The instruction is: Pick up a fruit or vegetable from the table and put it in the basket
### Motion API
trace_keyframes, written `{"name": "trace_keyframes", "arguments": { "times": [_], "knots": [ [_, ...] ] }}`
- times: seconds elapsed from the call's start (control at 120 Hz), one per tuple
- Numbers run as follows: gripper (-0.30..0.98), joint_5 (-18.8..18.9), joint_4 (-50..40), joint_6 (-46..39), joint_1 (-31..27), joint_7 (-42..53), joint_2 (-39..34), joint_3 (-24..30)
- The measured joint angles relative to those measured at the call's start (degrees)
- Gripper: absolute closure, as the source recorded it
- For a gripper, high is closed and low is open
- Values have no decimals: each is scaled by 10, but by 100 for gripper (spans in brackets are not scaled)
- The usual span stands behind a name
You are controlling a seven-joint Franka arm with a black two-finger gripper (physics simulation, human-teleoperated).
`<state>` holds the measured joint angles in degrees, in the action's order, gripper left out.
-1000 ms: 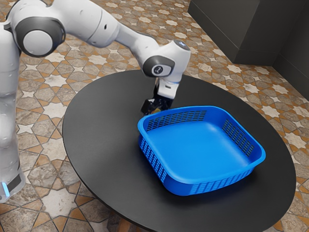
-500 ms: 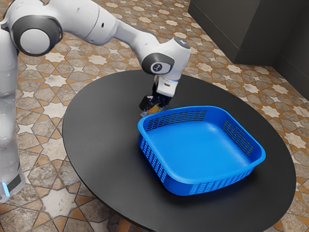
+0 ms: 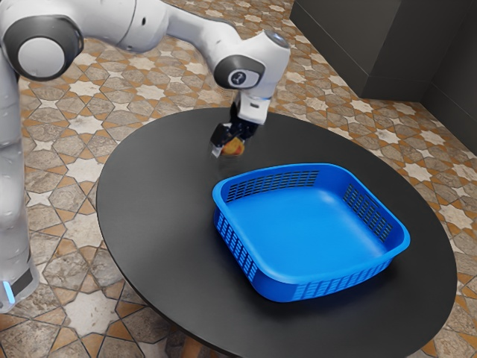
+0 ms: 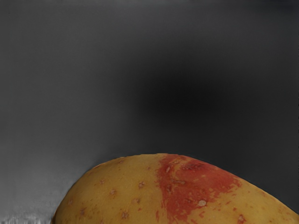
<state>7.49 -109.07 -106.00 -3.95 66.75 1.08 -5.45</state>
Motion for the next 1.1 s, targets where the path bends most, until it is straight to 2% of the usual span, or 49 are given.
{"name": "trace_keyframes", "arguments": {
  "times": [0.2,0.425,0.583,0.75,0.917,0.975,1.1],
  "knots": [
    [41,0,60,26,-27,-7,-16,20],
    [41,-11,104,52,-103,-22,-18,98],
    [41,-25,116,58,-128,-34,-18,147],
    [42,-40,118,59,-109,-47,-17,177],
    [42,-56,117,56,-60,-57,-11,196],
    [42,-59,115,52,-70,-60,-2,233],
    [42,-62,113,45,-16,-66,19,242]
  ]
}}
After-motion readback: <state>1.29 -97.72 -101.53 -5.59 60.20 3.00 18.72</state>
